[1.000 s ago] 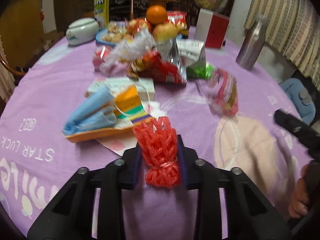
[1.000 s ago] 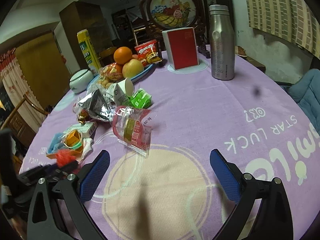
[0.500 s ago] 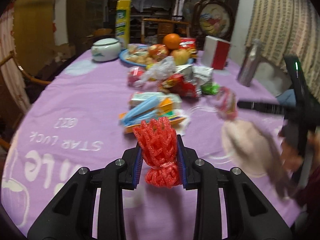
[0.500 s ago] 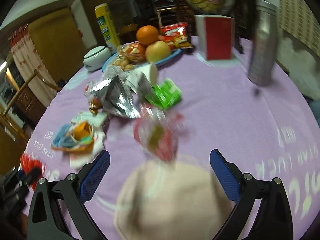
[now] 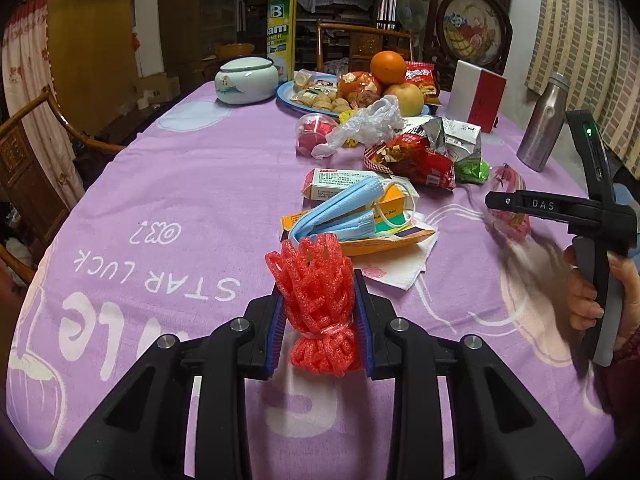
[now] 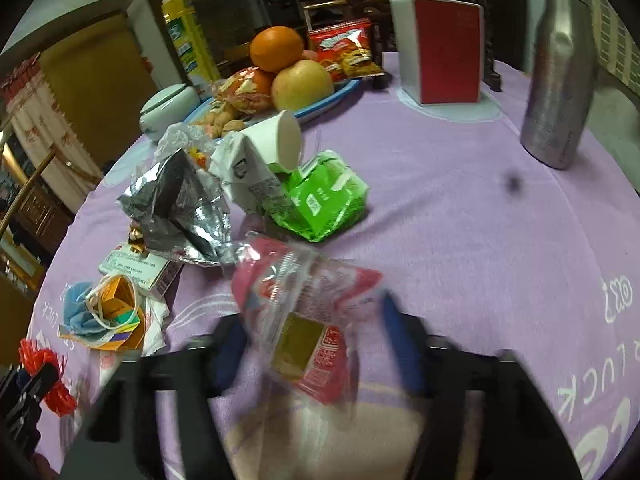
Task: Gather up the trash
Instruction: 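Grasp the red mesh net with the left tool while the right tool grasps the pink snack bag, then carry the red net and pink bag toward the red wastebasket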
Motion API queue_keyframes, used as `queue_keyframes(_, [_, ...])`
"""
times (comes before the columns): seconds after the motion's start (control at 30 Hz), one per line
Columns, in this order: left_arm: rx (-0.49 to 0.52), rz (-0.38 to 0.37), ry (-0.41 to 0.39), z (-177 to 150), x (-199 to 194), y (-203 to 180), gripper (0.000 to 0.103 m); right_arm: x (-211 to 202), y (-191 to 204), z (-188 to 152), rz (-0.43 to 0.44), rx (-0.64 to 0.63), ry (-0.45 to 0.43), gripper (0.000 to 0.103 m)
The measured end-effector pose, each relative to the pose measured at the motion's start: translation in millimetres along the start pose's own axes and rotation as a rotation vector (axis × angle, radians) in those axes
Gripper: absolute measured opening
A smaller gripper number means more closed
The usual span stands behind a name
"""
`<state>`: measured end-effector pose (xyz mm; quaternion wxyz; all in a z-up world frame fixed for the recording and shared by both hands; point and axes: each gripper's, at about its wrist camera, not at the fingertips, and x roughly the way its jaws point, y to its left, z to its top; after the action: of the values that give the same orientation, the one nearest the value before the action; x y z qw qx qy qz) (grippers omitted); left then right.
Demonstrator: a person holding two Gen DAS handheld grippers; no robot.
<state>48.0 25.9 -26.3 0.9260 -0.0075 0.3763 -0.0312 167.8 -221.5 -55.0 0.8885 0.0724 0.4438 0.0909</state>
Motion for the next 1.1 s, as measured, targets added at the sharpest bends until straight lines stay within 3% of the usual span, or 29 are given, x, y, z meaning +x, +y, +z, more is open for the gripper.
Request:
queue_keyframes(0.13, [0.008, 0.029, -0.008, 0.5, -0.5, -1.3, 0.032, -16.6, 8.8, 2.5, -0.035, -0.061, -0.065, 0.040])
queue_keyframes(0.33, [0.007, 0.043, -0.024, 1.6, -11.8, -7.5, 0.032, -67.8, 25.3, -0.1, 0.001, -0.113, -0.178, 0.040])
queue_keyframes(0.5, [0.033, 0.070, -0.064, -0.2, -37.5, -24.8, 0.032, -106.7, 37.5, -24.9, 0.052, -0.158, -0.231, 0.041])
queue_keyframes(0.87, [0.064, 0.161, -0.155, -17.4, -105.3, -66.6, 0.032, -153.6, 42.3, -72.3, 0.202, -0.186, -0.274, 0.041])
queue_keyframes(1.1, [-0.015, 0.230, -0.175, -36.2, -140.0, -55.1, 0.032, -142.4, 48.8, -85.9, 0.294, -0.205, -0.198, 0.041])
